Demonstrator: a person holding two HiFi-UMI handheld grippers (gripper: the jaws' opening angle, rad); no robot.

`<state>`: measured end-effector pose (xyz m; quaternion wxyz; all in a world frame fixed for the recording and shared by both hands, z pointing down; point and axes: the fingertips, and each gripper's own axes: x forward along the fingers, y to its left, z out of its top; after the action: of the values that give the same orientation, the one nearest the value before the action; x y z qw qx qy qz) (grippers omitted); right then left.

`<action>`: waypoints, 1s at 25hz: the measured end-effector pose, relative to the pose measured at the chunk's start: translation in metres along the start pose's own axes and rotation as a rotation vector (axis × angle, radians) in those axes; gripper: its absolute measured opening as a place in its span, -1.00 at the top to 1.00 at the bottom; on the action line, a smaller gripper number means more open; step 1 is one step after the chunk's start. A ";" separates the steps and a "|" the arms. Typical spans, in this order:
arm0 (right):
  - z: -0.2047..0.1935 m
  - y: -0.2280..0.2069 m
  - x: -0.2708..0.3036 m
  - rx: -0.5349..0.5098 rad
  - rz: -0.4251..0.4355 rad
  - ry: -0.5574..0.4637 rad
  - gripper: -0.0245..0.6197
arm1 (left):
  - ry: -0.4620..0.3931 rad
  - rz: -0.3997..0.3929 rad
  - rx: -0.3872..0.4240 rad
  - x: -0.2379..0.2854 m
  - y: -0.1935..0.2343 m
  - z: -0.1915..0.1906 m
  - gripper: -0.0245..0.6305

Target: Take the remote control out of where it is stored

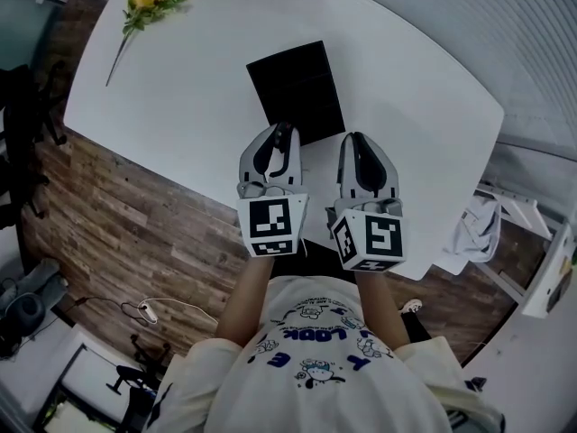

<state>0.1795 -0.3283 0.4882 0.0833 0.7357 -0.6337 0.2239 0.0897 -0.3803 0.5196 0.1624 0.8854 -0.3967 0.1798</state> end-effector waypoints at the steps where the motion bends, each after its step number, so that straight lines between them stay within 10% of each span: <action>1: 0.001 0.000 -0.002 -0.002 0.004 -0.003 0.77 | -0.004 0.005 0.000 -0.001 0.000 0.002 0.71; 25: 0.053 0.046 -0.070 -0.050 0.160 -0.157 0.77 | -0.203 0.162 0.003 -0.120 -0.007 0.071 0.71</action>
<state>0.1396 -0.2954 0.4031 0.0339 0.6957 -0.7004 0.1557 0.0340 -0.3297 0.4021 0.1052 0.8644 -0.4809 0.1025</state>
